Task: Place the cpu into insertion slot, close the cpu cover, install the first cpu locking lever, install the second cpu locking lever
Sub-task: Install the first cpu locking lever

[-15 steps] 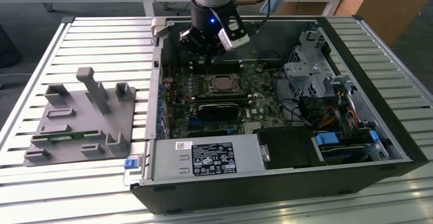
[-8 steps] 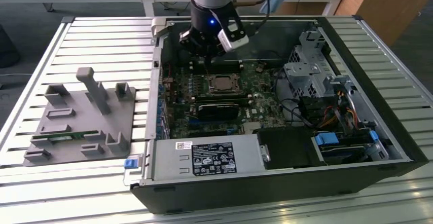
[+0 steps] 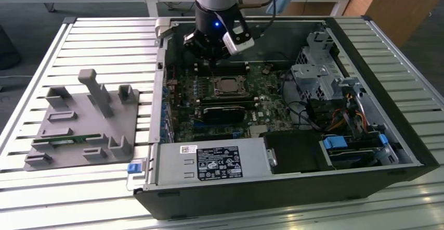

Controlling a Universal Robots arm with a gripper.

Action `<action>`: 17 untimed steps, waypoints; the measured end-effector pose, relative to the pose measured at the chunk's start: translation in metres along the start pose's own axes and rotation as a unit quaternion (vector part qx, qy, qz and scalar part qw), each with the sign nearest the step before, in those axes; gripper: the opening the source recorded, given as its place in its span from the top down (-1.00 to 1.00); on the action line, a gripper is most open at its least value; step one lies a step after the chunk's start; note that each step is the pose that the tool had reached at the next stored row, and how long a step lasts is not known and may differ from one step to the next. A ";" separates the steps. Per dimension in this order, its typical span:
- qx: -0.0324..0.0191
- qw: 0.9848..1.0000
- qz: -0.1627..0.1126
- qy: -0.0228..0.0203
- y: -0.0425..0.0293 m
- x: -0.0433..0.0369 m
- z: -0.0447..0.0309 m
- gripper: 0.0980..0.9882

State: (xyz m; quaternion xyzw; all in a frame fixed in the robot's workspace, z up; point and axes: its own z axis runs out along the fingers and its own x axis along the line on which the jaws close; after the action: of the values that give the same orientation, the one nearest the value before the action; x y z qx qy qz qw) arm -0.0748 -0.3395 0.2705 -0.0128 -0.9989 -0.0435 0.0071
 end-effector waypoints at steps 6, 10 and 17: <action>0.000 1.000 0.000 0.000 0.0001 0.0000 0.0013 0.98; 0.000 1.000 0.000 0.000 0.0002 0.0001 0.0016 0.98; 0.000 1.000 0.000 0.000 0.0002 0.0014 0.0029 0.98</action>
State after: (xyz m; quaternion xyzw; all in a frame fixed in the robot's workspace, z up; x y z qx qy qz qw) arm -0.0762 -0.3390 0.2676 -0.0127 -0.9989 -0.0436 0.0071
